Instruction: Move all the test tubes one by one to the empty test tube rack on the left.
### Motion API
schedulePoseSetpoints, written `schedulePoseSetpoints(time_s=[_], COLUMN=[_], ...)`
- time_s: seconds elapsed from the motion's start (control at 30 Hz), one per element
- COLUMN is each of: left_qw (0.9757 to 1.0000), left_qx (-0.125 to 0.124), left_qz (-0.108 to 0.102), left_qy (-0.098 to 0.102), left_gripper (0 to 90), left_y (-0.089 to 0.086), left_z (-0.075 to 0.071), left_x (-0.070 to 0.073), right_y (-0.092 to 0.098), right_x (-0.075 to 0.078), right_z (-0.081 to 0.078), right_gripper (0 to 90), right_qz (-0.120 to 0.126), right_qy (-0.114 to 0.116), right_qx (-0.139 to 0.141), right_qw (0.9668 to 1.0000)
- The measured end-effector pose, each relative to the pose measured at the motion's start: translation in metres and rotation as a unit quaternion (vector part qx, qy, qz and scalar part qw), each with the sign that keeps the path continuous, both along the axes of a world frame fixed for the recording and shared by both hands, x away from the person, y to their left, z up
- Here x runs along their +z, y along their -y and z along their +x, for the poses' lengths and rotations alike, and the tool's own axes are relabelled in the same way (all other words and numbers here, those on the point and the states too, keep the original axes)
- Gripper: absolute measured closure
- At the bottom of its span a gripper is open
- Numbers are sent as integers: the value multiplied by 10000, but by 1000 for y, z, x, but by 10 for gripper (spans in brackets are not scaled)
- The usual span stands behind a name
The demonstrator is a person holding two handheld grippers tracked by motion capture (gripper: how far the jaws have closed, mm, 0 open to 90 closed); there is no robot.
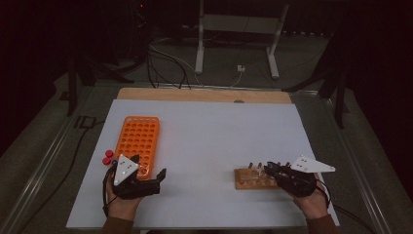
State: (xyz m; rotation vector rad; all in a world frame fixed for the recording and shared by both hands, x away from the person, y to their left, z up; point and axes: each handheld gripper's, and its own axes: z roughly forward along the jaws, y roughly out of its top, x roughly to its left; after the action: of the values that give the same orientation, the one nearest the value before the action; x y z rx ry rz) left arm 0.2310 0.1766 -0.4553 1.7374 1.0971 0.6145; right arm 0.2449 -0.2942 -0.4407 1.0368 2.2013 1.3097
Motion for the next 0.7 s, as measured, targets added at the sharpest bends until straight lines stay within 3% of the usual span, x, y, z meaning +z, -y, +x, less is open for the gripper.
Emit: schedulePoseSetpoints(time_s=[0.23,0.7], left_qw=[10000,9998], left_qx=[-17,-181], left_qz=[-8,-60], left_qy=[3,87], left_gripper=[6,12], left_y=[0,10], left_z=[1,5], left_x=[2,9], right_y=[4,-2], right_x=[21,51], right_z=[-3,5], right_gripper=[766,766], right_qz=[265,367], right_qy=[141,335], right_qx=[25,-59], right_qw=[9995,9987])
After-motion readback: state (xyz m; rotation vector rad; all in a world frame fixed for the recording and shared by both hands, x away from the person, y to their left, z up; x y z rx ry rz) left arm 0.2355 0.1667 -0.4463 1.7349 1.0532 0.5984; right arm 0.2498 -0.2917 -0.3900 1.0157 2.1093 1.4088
